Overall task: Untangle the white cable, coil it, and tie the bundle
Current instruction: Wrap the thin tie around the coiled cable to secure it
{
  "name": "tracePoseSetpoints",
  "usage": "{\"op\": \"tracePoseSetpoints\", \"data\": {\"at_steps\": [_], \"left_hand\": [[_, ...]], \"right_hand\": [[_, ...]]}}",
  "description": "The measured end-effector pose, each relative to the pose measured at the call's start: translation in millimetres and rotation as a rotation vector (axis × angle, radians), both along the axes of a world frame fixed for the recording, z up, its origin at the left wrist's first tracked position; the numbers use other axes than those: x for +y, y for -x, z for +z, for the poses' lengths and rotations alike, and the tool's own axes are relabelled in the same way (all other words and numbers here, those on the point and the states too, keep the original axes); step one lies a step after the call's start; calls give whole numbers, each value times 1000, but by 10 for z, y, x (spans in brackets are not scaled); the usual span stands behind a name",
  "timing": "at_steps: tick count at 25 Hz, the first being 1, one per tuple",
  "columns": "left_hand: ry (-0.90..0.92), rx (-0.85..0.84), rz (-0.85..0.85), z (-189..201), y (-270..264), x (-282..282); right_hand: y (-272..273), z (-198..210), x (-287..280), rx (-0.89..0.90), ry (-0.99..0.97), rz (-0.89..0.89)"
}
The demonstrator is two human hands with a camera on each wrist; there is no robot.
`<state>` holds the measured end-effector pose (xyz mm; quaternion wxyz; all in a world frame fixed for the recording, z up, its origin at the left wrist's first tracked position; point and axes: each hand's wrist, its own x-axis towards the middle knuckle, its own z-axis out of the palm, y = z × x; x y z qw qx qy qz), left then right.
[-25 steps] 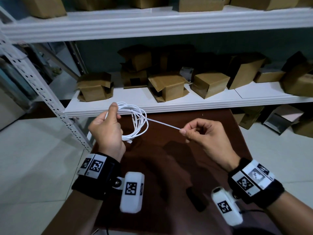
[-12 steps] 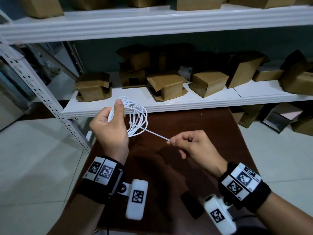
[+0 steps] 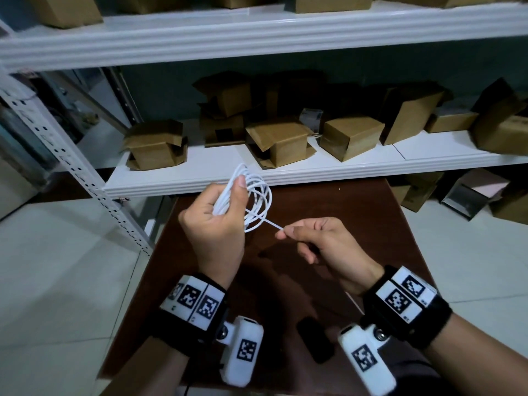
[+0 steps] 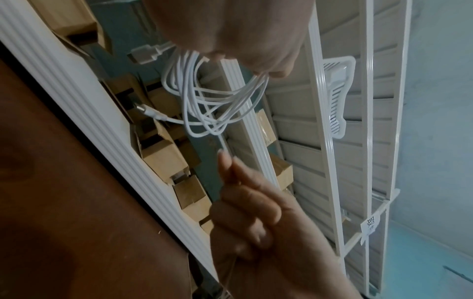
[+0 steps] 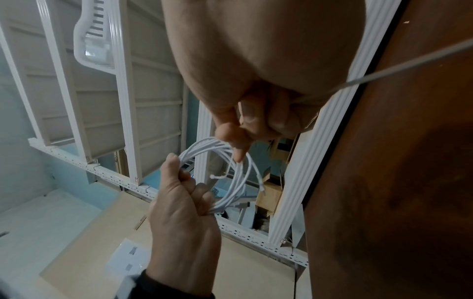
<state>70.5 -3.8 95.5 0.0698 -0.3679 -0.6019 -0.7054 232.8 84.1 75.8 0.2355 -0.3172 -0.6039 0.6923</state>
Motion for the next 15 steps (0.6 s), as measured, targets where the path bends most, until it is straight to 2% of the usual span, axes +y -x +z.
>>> {"op": "tracePoseSetpoints", "data": {"at_steps": [6, 15], "left_hand": [[134, -148, -127, -146, -202, 112], [229, -296, -115, -218, -271, 167]], "right_hand": [[47, 35, -37, 202, 33, -25], [48, -7, -65, 226, -44, -23]]}}
